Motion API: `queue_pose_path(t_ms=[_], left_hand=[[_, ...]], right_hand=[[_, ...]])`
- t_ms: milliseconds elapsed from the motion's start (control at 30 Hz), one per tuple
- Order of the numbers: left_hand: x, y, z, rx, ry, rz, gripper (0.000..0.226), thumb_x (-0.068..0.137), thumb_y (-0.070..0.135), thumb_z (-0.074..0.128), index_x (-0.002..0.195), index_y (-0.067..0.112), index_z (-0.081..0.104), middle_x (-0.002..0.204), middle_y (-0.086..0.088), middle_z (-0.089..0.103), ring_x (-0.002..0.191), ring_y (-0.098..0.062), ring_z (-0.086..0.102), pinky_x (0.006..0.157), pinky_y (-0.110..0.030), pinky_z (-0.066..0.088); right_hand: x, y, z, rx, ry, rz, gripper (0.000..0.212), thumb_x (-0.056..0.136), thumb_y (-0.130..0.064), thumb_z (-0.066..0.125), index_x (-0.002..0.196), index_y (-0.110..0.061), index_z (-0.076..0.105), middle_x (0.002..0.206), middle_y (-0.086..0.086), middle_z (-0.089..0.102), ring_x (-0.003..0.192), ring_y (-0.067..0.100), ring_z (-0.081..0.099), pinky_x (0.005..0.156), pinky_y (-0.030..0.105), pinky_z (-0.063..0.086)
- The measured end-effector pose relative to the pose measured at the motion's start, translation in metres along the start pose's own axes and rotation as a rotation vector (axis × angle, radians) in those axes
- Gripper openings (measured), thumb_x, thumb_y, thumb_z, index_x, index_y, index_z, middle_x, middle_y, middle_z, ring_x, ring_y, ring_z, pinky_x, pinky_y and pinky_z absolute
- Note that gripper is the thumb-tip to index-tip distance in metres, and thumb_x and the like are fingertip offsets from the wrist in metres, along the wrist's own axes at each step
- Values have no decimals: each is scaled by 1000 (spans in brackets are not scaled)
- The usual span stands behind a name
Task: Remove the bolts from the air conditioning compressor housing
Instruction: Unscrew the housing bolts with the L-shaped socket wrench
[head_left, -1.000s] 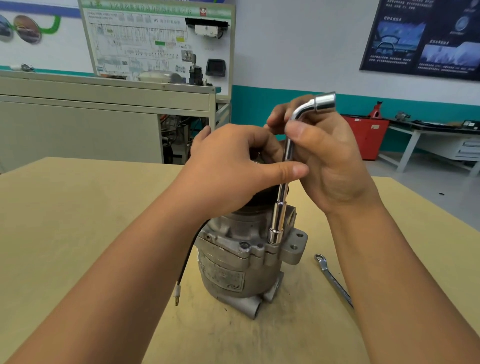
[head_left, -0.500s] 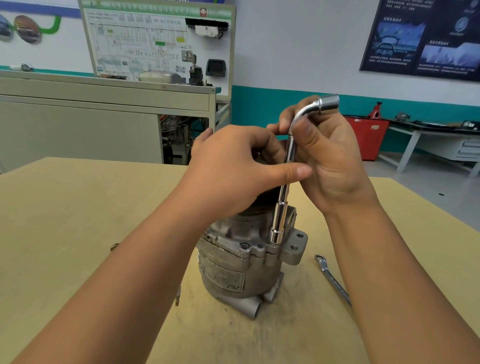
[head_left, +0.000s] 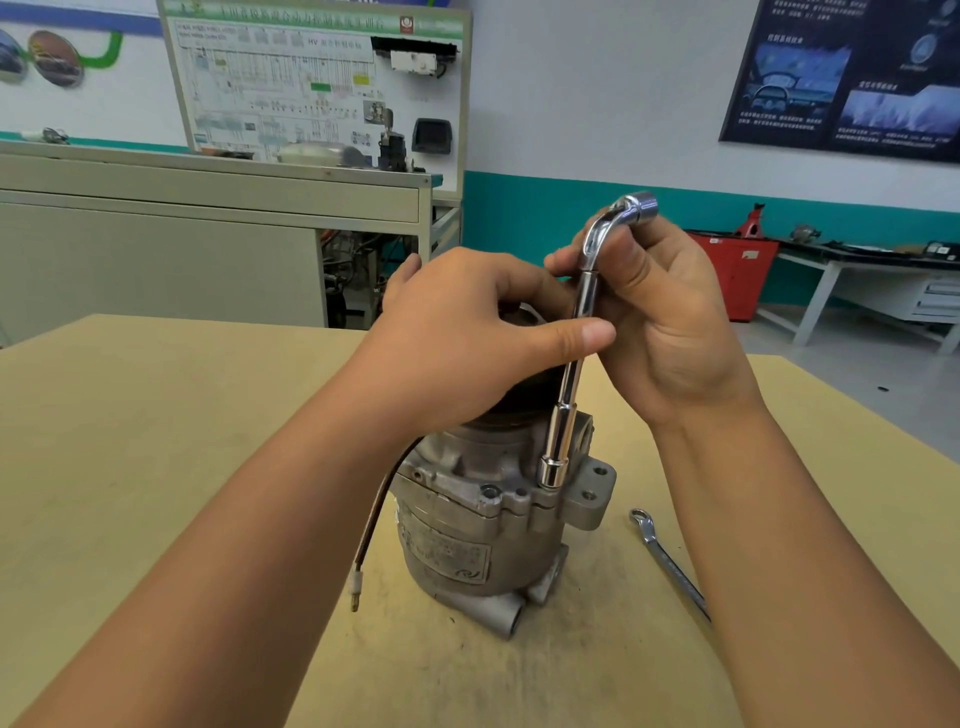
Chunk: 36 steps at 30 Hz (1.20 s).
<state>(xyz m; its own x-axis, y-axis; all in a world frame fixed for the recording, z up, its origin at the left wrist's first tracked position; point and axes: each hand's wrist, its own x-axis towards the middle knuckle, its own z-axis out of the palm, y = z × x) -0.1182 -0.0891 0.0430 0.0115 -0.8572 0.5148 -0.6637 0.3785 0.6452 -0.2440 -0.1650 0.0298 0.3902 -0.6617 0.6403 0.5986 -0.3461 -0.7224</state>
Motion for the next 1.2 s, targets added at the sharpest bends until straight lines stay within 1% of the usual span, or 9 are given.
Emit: queue_pose_path(t_ms=[167, 300, 500, 600, 667, 733, 933, 1067, 1200], left_hand=[[0, -5, -6, -55, -85, 27, 10, 81, 38, 70, 91, 39, 71, 94, 23, 70, 107, -3, 59, 113, -52, 24], [1, -5, -3, -53, -51, 9, 6, 78, 41, 71, 84, 39, 70, 91, 18, 71, 107, -4, 59, 113, -49, 24], [1, -3, 0, -15, 5, -19, 9, 74, 43, 72, 74, 35, 68, 101, 17, 69, 103, 2, 58, 114, -45, 24], [1, -2, 1, -11, 12, -35, 16, 71, 46, 73, 64, 34, 65, 83, 24, 67, 86, 12, 56, 111, -48, 29], [1, -2, 1, -1, 10, -42, 20, 69, 48, 73, 61, 33, 63, 68, 29, 63, 73, 11, 54, 109, -50, 30], [1, -1, 1, 0, 12, -44, 22, 67, 49, 73, 59, 32, 61, 62, 33, 58, 71, 7, 53, 108, -52, 31], [1, 0, 4, 11, 59, -34, 26, 63, 51, 76, 56, 32, 60, 75, 23, 66, 95, 6, 57, 111, -47, 27], [1, -1, 5, 19, 67, -27, 26, 63, 53, 75, 58, 33, 60, 73, 19, 64, 84, 9, 55, 109, -51, 30], [0, -3, 3, 16, 43, 3, 18, 67, 51, 74, 71, 35, 66, 88, 15, 69, 104, 3, 57, 113, -49, 24]], right_hand=[[0, 1, 0, 19, 3, 6, 16, 66, -28, 68, 71, -14, 72, 68, 1, 68, 76, 13, 68, 73, 27, 56], [0, 2, 3, 28, 21, 17, 18, 80, -18, 61, 68, -11, 72, 68, 3, 68, 74, 14, 68, 70, 26, 56], [0, 2, 7, -9, 85, 23, 17, 81, -17, 55, 73, -4, 62, 64, 4, 67, 71, 14, 67, 69, 25, 56], [0, 1, 10, -34, 63, 33, 20, 75, -27, 73, 71, -10, 63, 69, 4, 68, 63, 11, 65, 60, 22, 53], [1, 0, 11, -14, 55, 44, 21, 60, -35, 69, 65, -15, 66, 78, 8, 70, 58, 10, 63, 55, 21, 51], [1, 0, 11, 5, 47, 33, 21, 58, -35, 67, 64, -15, 66, 82, 10, 70, 58, 10, 63, 53, 21, 50], [0, 2, 7, -70, 30, -4, 37, 57, -34, 71, 78, -9, 54, 71, 3, 70, 64, 13, 64, 57, 21, 51], [0, 1, 5, -76, 16, -8, 39, 59, -33, 69, 77, -5, 48, 70, 0, 70, 66, 12, 64, 57, 22, 52], [-1, 2, 4, -73, -1, -10, 35, 65, -32, 67, 75, -4, 48, 71, 0, 70, 73, 12, 67, 66, 25, 56]])
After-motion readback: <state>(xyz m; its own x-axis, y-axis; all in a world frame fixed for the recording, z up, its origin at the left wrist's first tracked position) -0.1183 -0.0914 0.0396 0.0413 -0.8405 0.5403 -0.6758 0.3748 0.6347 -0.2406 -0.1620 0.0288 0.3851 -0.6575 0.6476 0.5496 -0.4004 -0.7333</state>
